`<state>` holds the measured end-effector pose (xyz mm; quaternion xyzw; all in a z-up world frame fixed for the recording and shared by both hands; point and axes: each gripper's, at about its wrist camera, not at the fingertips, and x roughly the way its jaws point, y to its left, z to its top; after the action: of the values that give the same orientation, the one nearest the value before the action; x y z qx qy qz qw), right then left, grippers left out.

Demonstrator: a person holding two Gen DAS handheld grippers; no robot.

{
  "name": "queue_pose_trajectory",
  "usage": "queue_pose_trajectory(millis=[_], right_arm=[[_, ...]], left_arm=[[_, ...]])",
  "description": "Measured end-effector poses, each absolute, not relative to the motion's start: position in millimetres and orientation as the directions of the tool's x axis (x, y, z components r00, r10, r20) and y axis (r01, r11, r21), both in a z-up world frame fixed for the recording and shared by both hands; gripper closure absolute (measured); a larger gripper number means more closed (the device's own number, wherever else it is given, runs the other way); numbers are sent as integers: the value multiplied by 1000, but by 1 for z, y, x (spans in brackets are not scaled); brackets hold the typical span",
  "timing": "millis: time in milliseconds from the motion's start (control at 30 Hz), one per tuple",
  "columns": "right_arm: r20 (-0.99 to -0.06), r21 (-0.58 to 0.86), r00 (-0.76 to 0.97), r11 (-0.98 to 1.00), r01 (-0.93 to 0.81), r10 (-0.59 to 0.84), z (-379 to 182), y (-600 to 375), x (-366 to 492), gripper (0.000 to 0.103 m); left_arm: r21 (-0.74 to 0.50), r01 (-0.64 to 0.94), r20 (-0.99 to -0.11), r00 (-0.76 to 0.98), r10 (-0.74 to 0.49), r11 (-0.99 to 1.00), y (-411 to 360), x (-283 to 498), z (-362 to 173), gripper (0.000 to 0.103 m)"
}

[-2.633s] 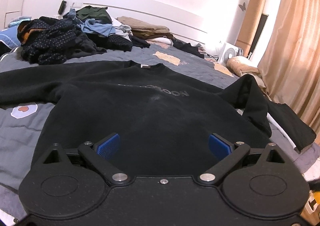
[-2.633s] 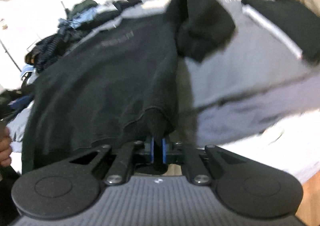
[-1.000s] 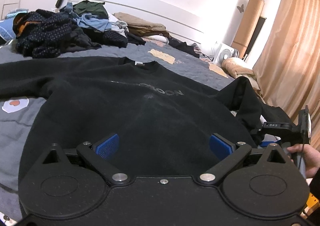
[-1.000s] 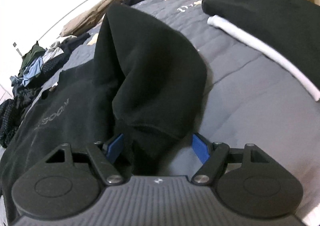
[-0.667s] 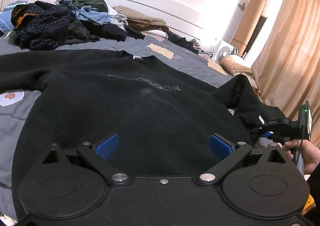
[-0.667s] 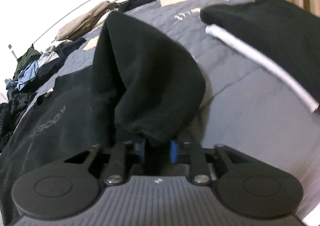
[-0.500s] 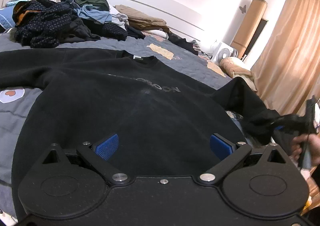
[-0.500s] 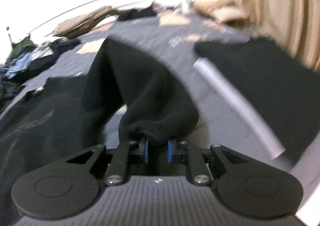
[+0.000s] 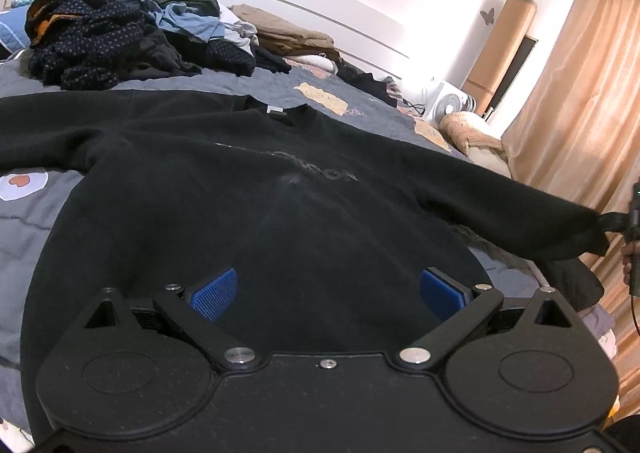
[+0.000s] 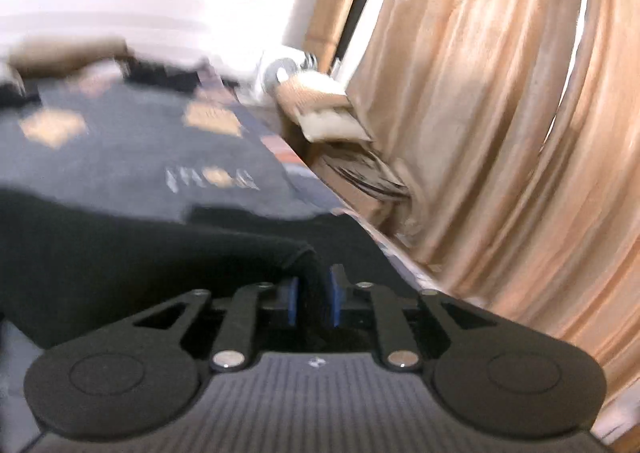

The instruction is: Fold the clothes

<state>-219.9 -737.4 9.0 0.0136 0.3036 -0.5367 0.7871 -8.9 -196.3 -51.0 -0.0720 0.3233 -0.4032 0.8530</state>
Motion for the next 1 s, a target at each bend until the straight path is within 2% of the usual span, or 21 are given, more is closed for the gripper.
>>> queue_pose_trajectory(millis=[100, 133, 200, 233, 333, 533, 667, 867, 1000], right_arm=[[-544, -259, 234, 427, 866, -806, -4, -751, -224, 71], [-533, -248, 236, 417, 875, -812, -5, -751, -226, 68], [-473, -261, 203, 356, 897, -858, -1, -749, -235, 49], [-448, -269, 175, 319, 909, -877, 2, -750, -238, 46], [-437, -222, 201, 322, 920, -877, 14, -752, -252, 45], [-456, -120, 389, 488, 865, -801, 25, -702, -237, 39], [-463, -1, 540, 610, 793, -703, 17, -647, -203, 34], [-486, 187, 723, 750, 634, -490, -9, -562, -147, 32], [-473, 227, 784, 805, 549, -401, -13, -527, -124, 31]], left_arm=[[-377, 643, -496, 468, -731, 667, -197, -8, -51, 5], [-377, 641, -497, 469, -730, 669, -197, -8, -51, 5], [-384, 634, -503, 466, -728, 671, -197, -6, -52, 5], [-387, 634, -504, 463, -729, 670, -197, -6, -52, 5], [-387, 642, -500, 457, -736, 662, -196, -7, -51, 5], [-378, 660, -492, 452, -744, 650, -198, -12, -51, 4], [-378, 653, -481, 468, -741, 657, -195, -13, -50, 4], [-392, 614, -482, 497, -722, 685, -184, -8, -49, 4], [-400, 584, -482, 522, -704, 706, -173, 0, -47, 4]])
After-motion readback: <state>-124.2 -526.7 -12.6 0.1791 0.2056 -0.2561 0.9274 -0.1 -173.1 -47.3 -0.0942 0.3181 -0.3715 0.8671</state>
